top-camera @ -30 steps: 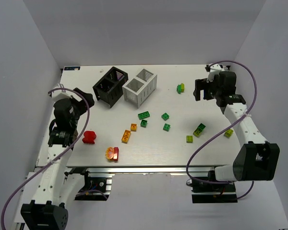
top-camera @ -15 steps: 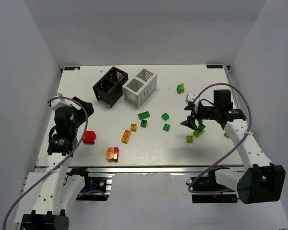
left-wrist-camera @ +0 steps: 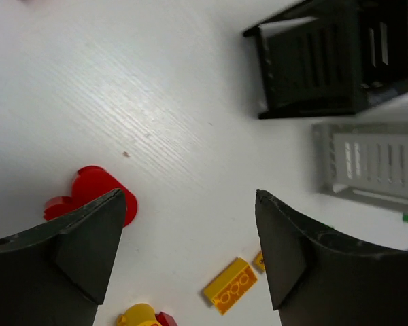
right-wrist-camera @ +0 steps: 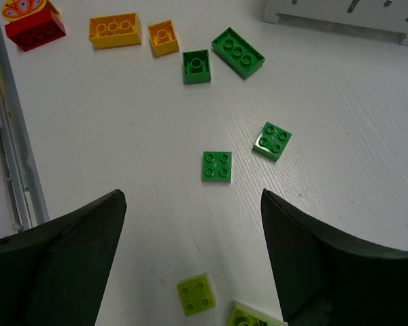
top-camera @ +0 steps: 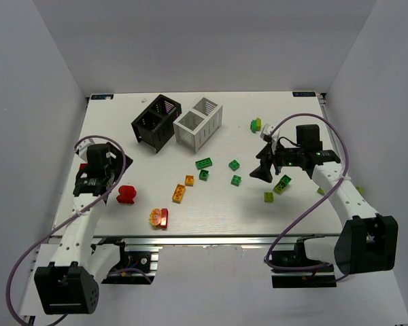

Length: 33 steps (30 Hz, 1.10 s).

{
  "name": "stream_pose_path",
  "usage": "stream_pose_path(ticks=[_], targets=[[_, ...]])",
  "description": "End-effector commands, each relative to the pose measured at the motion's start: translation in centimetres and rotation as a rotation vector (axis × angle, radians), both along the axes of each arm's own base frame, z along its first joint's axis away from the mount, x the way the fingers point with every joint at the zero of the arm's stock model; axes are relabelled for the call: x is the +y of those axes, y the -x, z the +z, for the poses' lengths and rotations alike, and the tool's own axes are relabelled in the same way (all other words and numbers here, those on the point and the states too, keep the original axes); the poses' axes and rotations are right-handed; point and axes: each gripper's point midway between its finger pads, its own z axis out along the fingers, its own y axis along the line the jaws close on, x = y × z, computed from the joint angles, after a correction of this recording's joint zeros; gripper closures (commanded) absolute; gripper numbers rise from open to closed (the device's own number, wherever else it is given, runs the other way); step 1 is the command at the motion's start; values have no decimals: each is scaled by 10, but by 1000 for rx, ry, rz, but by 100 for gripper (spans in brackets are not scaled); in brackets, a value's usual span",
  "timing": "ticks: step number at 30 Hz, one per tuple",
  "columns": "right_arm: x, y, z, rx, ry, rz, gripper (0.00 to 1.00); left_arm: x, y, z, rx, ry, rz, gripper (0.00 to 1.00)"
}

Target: Sort the legos into containers by color

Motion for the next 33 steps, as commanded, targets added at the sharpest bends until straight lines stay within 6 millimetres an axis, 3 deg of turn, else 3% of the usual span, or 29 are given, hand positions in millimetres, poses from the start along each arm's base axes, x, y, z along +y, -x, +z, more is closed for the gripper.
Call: stream_pose_path(ticks=[1,4,7,11,12,13,19,20,25,33], targets=[[4,-15,9,-7,-13,-37,15,22,1,-6,63,38,81,13],[6,-17,4,-15,-9,-13,16,29,1,-31,168,48,40,7],[9,-9,-1,-1,-10,60,21,32,-4,-40,242,16,-9,2],[12,-7,-8,3,-16,110,29,41,5,-82,416,0,1,2],[13,-6,-11,9,-19,114,29,52,-22,-55,350,-29,30,2],[13,-10,-12,-3,-22,111,29,60,-28,-50,339,-45,53,2],[18,-23,-17,12,-61,85,27,100,-45,-56,402,-147,118,2],[20,-27,-14,-1,-75,88,26,110,-53,-47,398,-185,136,2],[23,-36,-18,-2,-89,81,24,136,-56,-62,482,-152,224,2],[24,-42,-23,16,-90,80,22,152,-68,-84,445,-11,381,2]])
